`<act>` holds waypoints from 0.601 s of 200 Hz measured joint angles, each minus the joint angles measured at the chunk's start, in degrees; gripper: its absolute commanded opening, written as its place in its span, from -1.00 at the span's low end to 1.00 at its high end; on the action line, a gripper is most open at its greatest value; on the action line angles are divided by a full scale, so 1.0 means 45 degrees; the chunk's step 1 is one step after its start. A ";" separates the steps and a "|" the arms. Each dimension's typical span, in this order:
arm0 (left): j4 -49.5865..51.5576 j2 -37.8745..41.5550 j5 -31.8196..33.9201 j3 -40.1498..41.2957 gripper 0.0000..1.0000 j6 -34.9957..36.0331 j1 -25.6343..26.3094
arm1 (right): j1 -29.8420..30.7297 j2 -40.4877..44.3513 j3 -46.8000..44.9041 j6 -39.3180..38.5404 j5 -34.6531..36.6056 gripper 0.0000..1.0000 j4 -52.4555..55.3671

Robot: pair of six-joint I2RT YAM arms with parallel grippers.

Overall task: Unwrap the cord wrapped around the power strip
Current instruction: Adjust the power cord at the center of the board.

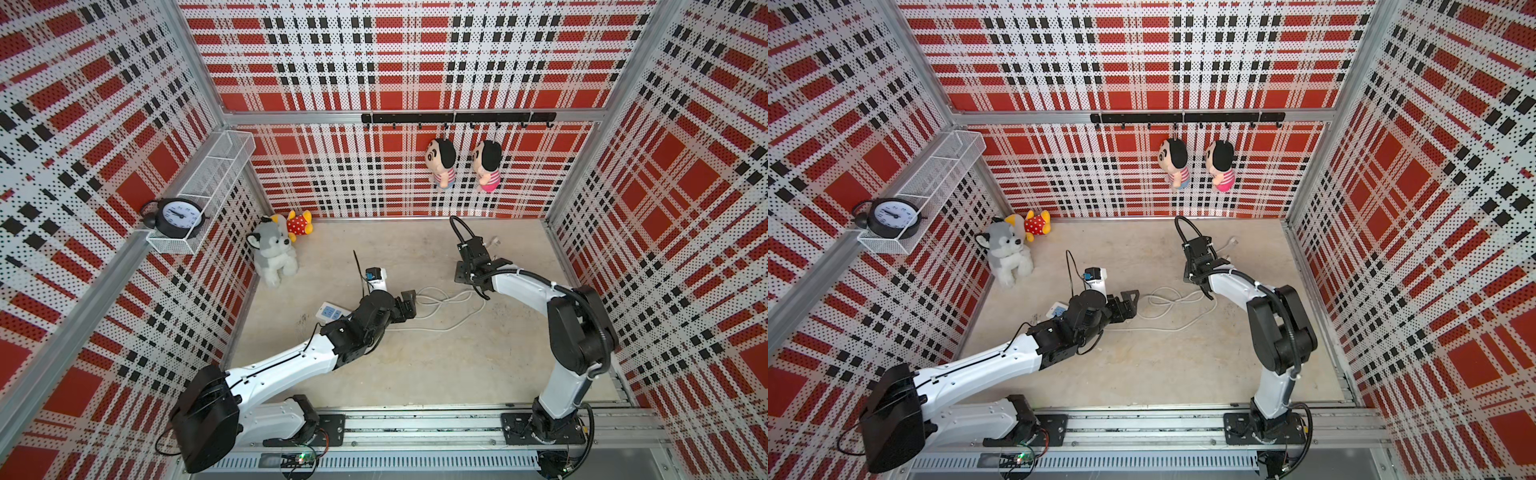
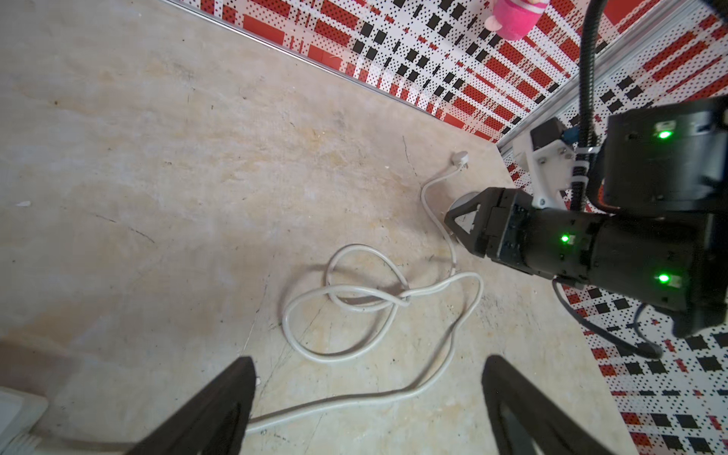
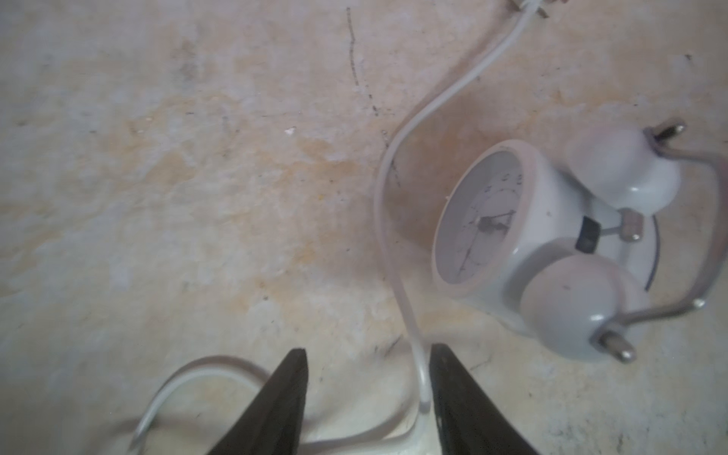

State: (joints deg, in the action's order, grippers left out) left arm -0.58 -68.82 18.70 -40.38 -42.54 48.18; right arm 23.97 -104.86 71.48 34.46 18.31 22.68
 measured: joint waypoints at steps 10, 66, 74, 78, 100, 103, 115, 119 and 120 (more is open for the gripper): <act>-0.0146 -0.0063 -0.0170 0.0136 0.84 -0.0185 -0.0087 | 0.0000 -0.0272 0.0083 0.0131 0.0282 0.06 0.0092; -0.1399 -0.1695 -0.1423 0.1132 0.65 -0.1447 0.0112 | 0.0000 -0.1336 0.0180 0.0481 0.0767 -0.21 0.0238; -0.1457 -0.1904 -0.1477 0.1180 0.64 -0.1496 0.0238 | 0.0000 -0.1447 0.0180 0.0471 0.0763 -0.27 0.0233; -0.1486 -0.1982 -0.1501 0.1209 0.62 -0.1496 0.0301 | 0.0000 -0.1496 0.0180 0.0515 0.0767 -0.29 0.0228; -0.1744 -0.2074 -0.1491 0.1292 0.58 -0.1375 0.0559 | -0.0010 -0.1715 0.0277 0.0471 0.0767 -0.43 0.0194; -0.1802 -0.2074 -0.1491 0.1292 0.57 -0.1350 0.0573 | -0.0015 -0.1734 0.0296 0.0481 0.0767 -0.45 0.0185; -0.2045 -0.2079 -0.1491 0.1302 0.57 -0.1268 0.0607 | -0.0034 -0.1821 0.0350 0.0437 0.0763 -0.57 0.0117; -0.2123 -0.2079 -0.1491 0.1316 0.56 -0.1248 0.0607 | -0.0039 -0.1841 0.0364 0.0471 0.0763 -0.62 0.0097; -0.2142 -0.2084 -0.1496 0.1316 0.56 -0.1248 0.0607 | -0.0039 -0.1846 0.0364 0.0461 0.0767 -0.64 0.0097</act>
State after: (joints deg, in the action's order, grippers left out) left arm -10.22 -78.19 11.97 -34.46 -48.16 50.92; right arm 23.79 -113.16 73.12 36.53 21.76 23.11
